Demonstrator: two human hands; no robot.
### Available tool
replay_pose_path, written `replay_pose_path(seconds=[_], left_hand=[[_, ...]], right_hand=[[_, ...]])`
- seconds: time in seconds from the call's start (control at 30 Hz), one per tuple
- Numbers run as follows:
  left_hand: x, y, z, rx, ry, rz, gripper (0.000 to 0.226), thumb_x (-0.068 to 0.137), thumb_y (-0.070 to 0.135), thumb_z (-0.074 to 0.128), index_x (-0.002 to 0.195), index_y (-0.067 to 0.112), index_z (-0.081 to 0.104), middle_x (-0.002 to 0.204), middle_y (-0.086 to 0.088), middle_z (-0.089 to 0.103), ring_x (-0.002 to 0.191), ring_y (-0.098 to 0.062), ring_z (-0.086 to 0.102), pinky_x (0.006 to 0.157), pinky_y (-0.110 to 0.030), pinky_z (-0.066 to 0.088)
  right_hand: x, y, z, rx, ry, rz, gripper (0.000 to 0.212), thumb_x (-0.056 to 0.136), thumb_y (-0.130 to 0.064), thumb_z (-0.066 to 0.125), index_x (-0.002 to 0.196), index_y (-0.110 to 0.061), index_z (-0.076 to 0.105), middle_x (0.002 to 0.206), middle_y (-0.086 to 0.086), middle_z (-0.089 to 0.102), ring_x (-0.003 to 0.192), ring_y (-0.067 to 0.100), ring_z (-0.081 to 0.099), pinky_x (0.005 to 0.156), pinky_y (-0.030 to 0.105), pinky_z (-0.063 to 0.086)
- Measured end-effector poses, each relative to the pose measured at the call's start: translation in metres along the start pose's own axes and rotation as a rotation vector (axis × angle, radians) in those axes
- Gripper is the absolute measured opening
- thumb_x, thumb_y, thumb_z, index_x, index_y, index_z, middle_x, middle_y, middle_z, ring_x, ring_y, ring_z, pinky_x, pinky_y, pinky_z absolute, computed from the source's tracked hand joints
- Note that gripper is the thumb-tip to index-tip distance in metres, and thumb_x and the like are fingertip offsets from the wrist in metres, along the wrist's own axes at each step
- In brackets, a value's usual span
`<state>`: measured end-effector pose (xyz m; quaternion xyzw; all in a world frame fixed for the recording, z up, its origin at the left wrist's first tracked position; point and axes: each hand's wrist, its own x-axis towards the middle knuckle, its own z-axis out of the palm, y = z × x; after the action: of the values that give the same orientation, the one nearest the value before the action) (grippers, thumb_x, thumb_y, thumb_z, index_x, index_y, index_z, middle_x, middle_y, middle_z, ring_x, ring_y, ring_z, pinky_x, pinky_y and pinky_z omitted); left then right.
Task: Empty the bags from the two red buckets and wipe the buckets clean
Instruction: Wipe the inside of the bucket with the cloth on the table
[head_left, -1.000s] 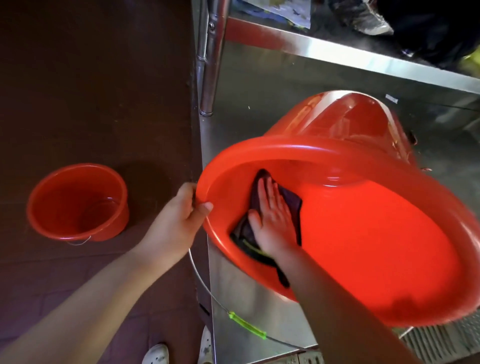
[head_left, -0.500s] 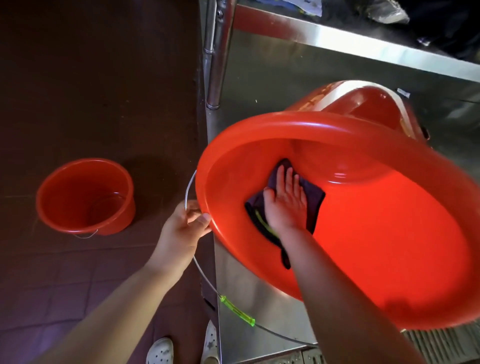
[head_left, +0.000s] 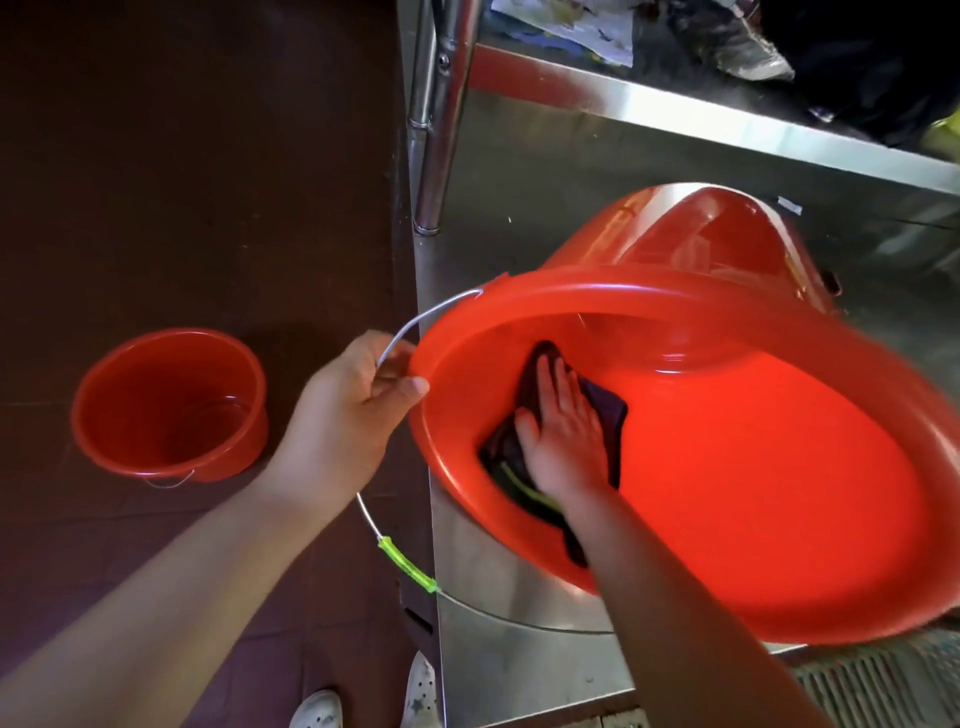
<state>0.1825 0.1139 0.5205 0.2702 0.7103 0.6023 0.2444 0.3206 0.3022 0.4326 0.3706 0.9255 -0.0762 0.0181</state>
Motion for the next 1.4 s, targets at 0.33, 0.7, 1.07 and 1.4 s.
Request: replay_pose_path(seconds=[0.33, 0.7, 1.07, 1.4], left_hand=[[-0.007, -0.006, 0.009, -0.359, 0.123, -0.172, 0.022, 0.082, 0.002, 0.066, 0.103, 0.003, 0.065, 0.09, -0.004, 0.073, 0.082, -0.006, 0.069, 0.071, -0.013, 0.052], [-0.006, -0.01, 0.017, -0.187, 0.16, -0.107, 0.015, 0.081, 0.011, 0.07, 0.087, 0.02, 0.061, 0.074, 0.006, 0.067, 0.066, 0.004, 0.063, 0.06, -0.007, 0.046], [0.016, 0.027, 0.005, -0.103, 0.009, 0.071, 0.025, 0.061, 0.033, 0.072, 0.073, 0.018, 0.056, 0.058, 0.01, 0.061, 0.055, 0.001, 0.055, 0.054, -0.009, 0.045], [0.019, 0.004, 0.005, -0.318, 0.144, 0.023, 0.038, 0.059, 0.018, 0.079, 0.094, 0.023, 0.066, 0.087, 0.008, 0.074, 0.085, -0.008, 0.07, 0.074, -0.018, 0.053]], right_hand=[[0.063, 0.039, 0.002, -0.088, -0.022, 0.231, 0.063, 0.096, -0.045, 0.03, 0.152, -0.024, 0.009, 0.16, 0.002, 0.006, 0.147, 0.021, 0.007, 0.117, 0.035, 0.004], [-0.076, -0.067, 0.015, 0.155, 0.066, 0.016, 0.072, 0.086, -0.046, 0.025, 0.152, -0.022, 0.008, 0.159, 0.003, 0.011, 0.147, 0.02, 0.011, 0.117, 0.035, 0.01], [0.0, 0.005, 0.001, -0.045, -0.016, -0.042, 0.067, 0.096, -0.042, 0.036, 0.152, -0.021, 0.007, 0.16, 0.003, 0.008, 0.147, 0.017, 0.009, 0.118, 0.033, 0.008], [0.079, 0.045, -0.009, -0.19, -0.079, 0.218, 0.065, 0.095, -0.053, 0.023, 0.152, -0.025, 0.01, 0.16, 0.001, 0.007, 0.147, 0.021, 0.005, 0.117, 0.038, 0.004]])
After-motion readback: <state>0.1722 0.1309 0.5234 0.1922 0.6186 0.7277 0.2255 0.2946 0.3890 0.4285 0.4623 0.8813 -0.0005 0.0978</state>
